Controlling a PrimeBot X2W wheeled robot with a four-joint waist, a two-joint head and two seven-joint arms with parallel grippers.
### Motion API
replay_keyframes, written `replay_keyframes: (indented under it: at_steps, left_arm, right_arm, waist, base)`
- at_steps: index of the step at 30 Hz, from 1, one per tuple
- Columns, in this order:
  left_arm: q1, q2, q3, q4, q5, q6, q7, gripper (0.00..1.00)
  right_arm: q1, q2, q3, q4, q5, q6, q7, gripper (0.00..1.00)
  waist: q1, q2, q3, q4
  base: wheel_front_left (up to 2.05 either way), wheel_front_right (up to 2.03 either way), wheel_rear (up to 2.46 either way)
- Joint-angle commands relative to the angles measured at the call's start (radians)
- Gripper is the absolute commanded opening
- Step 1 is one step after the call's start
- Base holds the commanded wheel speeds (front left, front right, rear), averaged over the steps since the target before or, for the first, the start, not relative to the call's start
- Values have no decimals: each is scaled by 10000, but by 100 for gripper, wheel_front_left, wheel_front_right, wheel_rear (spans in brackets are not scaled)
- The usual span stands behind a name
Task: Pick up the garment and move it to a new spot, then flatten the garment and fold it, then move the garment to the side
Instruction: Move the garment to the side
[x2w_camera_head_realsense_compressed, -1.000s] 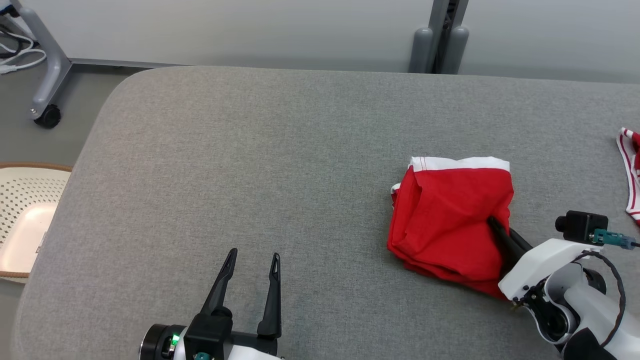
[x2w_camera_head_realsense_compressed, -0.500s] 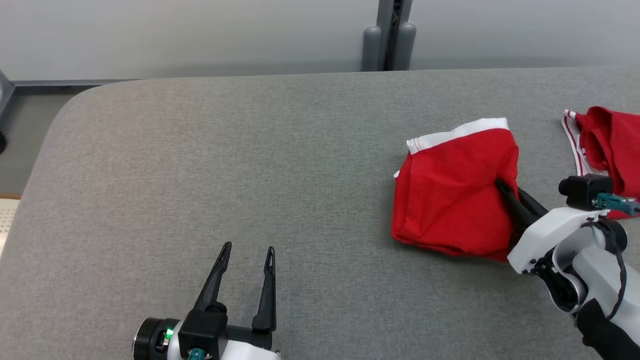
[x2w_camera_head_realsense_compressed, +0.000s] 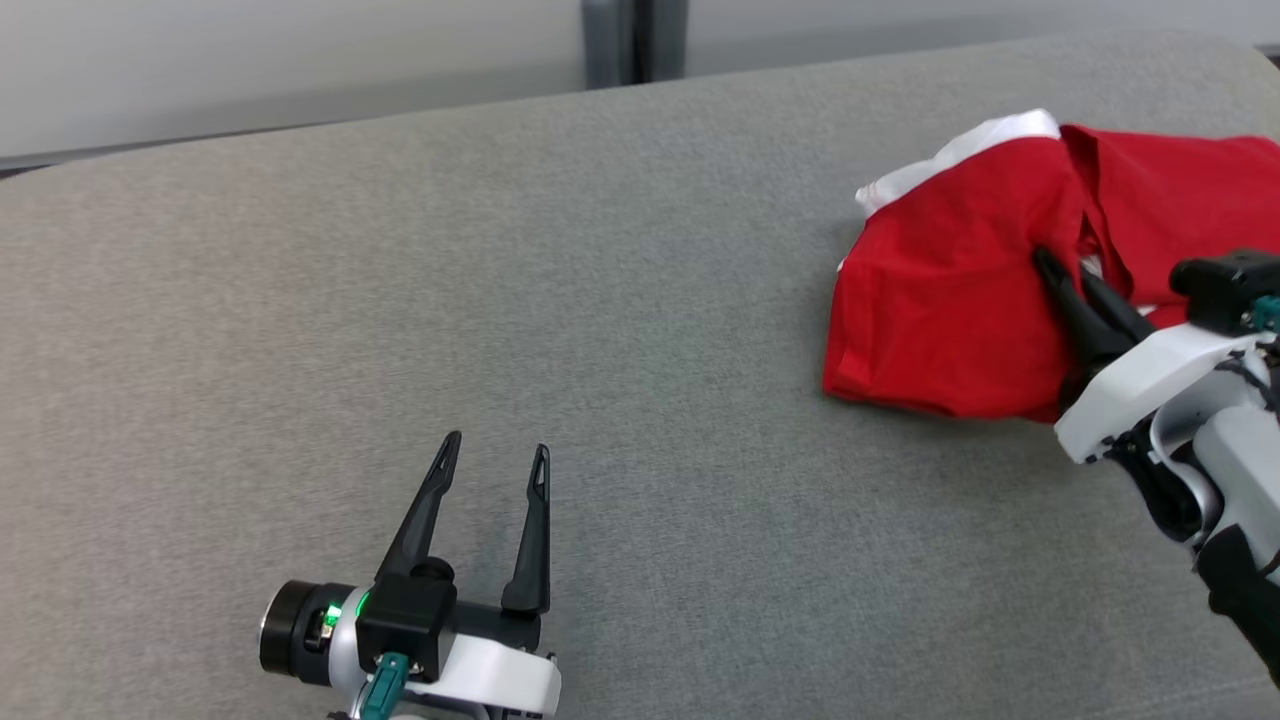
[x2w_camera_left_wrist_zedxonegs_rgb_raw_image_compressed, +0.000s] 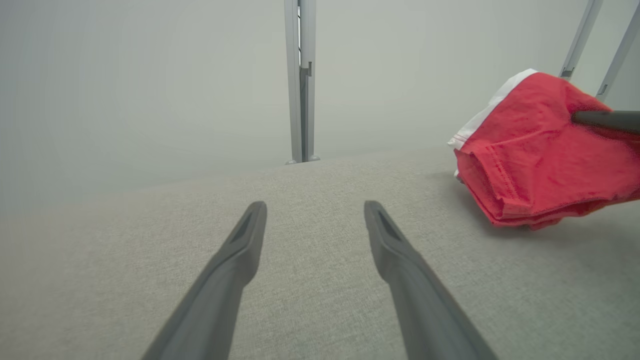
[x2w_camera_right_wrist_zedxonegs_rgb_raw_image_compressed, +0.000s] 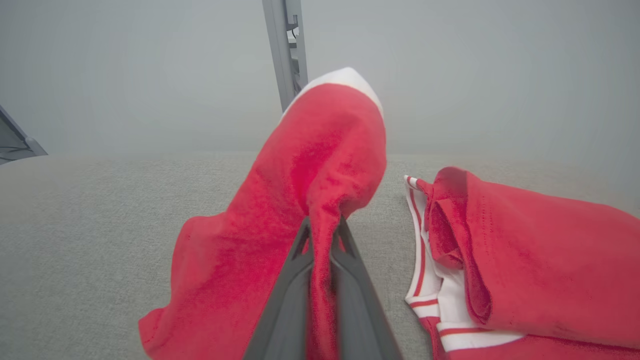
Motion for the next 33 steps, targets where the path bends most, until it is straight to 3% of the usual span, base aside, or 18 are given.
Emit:
replay_keyframes:
  at_steps: [1,14,22,33]
  left_arm:
    - [-200,38,55,17,80,-68,-35,100]
    - [-916,156,198,136,486,-233,-35,100]
    - [-1319,181,211,132,577,-338,-36,100]
    - [-1970,292,237,233,714,-400,-35,100]
  right_arm:
    - [-167,-99,-69,-23,-72,-4,-57,0]
    - [-1343,-1034,-132,4,-636,-4,-59,0]
    - [-2188,-1932,64,350,-465,-4,-59,0]
    - [-3045,-3137,1072,1444,-117,-4,-6,0]
  waist:
    - [0,-1,296,-289]
    - [0,-1,1314,-754]
    - [0,-1,1884,-622]
    - [0,-1,2854,-82]
  base:
    - [0,0,0]
    - [0,0,0]
    - [0,0,0]
    - [0,0,0]
